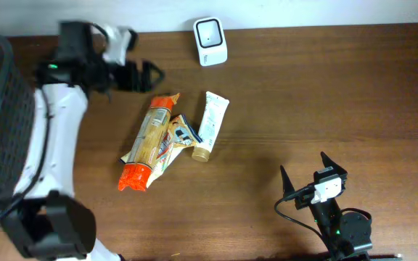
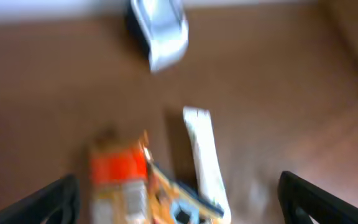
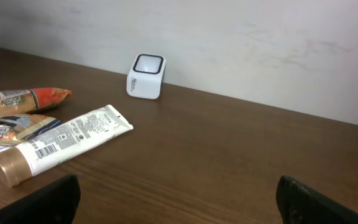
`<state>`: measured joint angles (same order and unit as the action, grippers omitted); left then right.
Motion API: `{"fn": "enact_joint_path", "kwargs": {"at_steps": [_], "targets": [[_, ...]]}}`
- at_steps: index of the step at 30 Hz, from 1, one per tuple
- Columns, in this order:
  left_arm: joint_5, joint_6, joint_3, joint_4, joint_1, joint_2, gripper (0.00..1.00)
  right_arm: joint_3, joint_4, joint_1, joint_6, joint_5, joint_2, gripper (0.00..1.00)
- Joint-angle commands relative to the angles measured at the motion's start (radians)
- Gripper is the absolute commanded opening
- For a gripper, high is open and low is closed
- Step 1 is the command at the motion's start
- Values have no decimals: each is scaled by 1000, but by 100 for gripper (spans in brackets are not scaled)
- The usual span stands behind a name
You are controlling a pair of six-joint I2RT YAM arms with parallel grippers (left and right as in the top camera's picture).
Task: Scan the item barcode
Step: 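Reach the left gripper into the basket and grasp a mint-green packet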
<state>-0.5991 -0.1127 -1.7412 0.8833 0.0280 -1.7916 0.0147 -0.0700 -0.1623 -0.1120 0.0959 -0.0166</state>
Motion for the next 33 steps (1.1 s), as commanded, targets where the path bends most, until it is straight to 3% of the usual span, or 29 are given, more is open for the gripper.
{"fn": "enact_joint_path", "kwargs": {"at_steps": [1, 3, 7, 11, 18, 21, 25, 33], "targets": [[8, -96, -193, 6, 83, 126, 99, -9, 0, 6, 0, 5, 4, 99], [156, -127, -233, -30, 136, 173, 99, -9, 0, 6, 0, 5, 4, 99], [682, 53, -240, -70, 280, 225, 99, -9, 0, 6, 0, 5, 4, 99], [931, 45, -240, -75, 468, 173, 99, -9, 0, 6, 0, 5, 4, 99], [932, -2, -238, 21, 622, -78, 99, -9, 0, 6, 0, 5, 4, 99], [928, -126, -238, 31, 639, -205, 100, -9, 0, 6, 0, 5, 4, 99], [833, -293, -238, -40, 638, -335, 97, -9, 0, 6, 0, 5, 4, 99], [823, -354, -238, -218, 638, -506, 98, -9, 0, 6, 0, 5, 4, 99]]}}
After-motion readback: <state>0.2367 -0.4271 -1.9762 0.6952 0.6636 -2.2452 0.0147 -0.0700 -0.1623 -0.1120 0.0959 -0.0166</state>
